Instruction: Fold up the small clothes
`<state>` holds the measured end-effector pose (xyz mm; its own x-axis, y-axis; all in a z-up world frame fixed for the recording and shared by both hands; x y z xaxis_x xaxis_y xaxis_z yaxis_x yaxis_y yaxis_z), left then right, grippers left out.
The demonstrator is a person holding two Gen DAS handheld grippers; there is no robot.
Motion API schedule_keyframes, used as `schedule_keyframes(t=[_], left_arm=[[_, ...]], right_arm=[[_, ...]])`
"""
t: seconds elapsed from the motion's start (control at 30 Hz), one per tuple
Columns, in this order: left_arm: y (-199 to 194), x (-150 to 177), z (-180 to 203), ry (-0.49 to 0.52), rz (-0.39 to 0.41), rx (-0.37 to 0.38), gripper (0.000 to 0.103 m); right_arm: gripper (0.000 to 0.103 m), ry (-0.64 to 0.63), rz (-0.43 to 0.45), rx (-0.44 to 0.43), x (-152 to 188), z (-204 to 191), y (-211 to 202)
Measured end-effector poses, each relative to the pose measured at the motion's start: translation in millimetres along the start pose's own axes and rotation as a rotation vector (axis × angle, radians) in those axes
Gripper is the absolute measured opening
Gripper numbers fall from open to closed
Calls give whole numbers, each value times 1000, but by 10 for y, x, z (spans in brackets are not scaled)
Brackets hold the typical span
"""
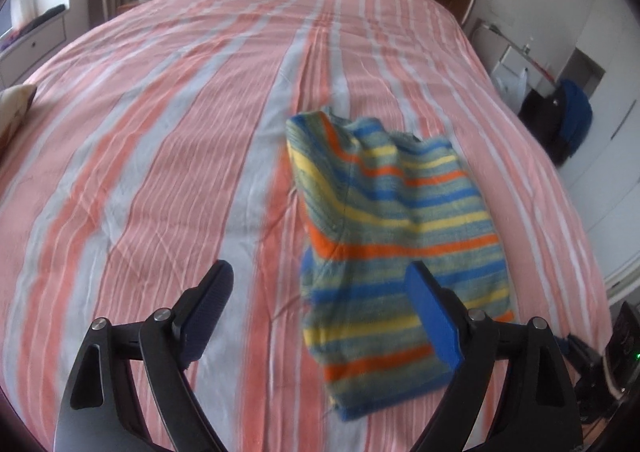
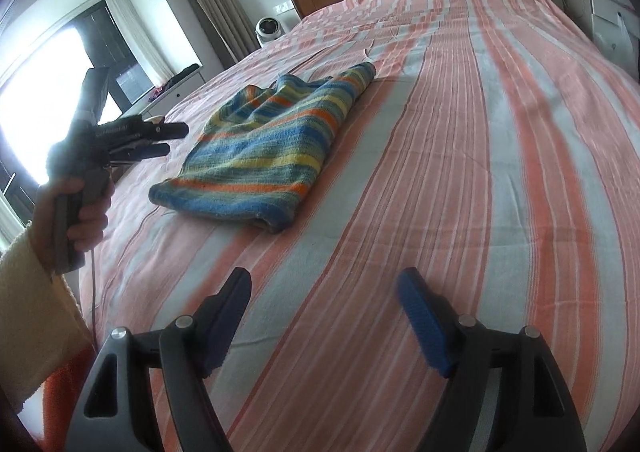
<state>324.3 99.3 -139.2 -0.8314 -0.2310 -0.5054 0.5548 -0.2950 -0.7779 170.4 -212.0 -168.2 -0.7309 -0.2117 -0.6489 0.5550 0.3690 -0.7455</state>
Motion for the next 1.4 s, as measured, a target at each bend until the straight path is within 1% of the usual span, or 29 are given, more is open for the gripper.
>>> schedule_keyframes(t=[0.13,0.37,0.73,0.9,1.0,1.07,1.1,1.13,1.17,1.27,1.3,1.33,1.4], left_arm=[[-34,68,-48,12,10,-18,89],[-104,134,-102,-17,20,-13,89],[-193,220,-67,9,20,-28,89],[-160,230,-36,41,-18,-39,89],[-140,145,-49,26,-29,-21,89],[-104,23,-79,5,-27,-3,89],[-64,-39,-95,-4,-30,3,89],[16,-122,-113,-20,-42,7,89],[85,-173,-119,-31,-57,15,89],[320,-272,-61,-33,-122,34,89],[396,-294,-12,-11,-137,28,89],[454,-316,33,18,-138,7,89],[594,-365,77,54,-125,-65,89]], right_arm=[[80,-13,7,5,46,-20,52],[87,-32,24,-10,96,-25,108],[89,-51,22,1,87,-56,135],[89,-51,19,3,87,-59,135],[89,-64,-4,21,55,-86,141],[89,-59,-30,18,-21,-89,137],[89,-37,-28,-15,-93,-55,127],[89,-8,-20,-52,-190,-5,128],[89,19,-9,-68,-310,55,140],[89,90,35,-94,-687,235,236],[89,126,43,-127,-842,320,334],[89,158,34,-155,-983,401,470],[86,196,17,-161,-1200,514,741]])
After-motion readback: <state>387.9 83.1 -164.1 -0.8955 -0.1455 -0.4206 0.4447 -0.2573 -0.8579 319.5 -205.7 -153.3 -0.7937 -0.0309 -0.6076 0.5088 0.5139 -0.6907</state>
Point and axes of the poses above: each gripper's, at about its wrist camera, not at the fingertips, and y roughly the way its jaws point, z to its right, x to its underside, the point moved 1 cm from there along y, roughly the way its jaws point, and after that the axes turned 14 degrees about -y, right-handed, at the moved point
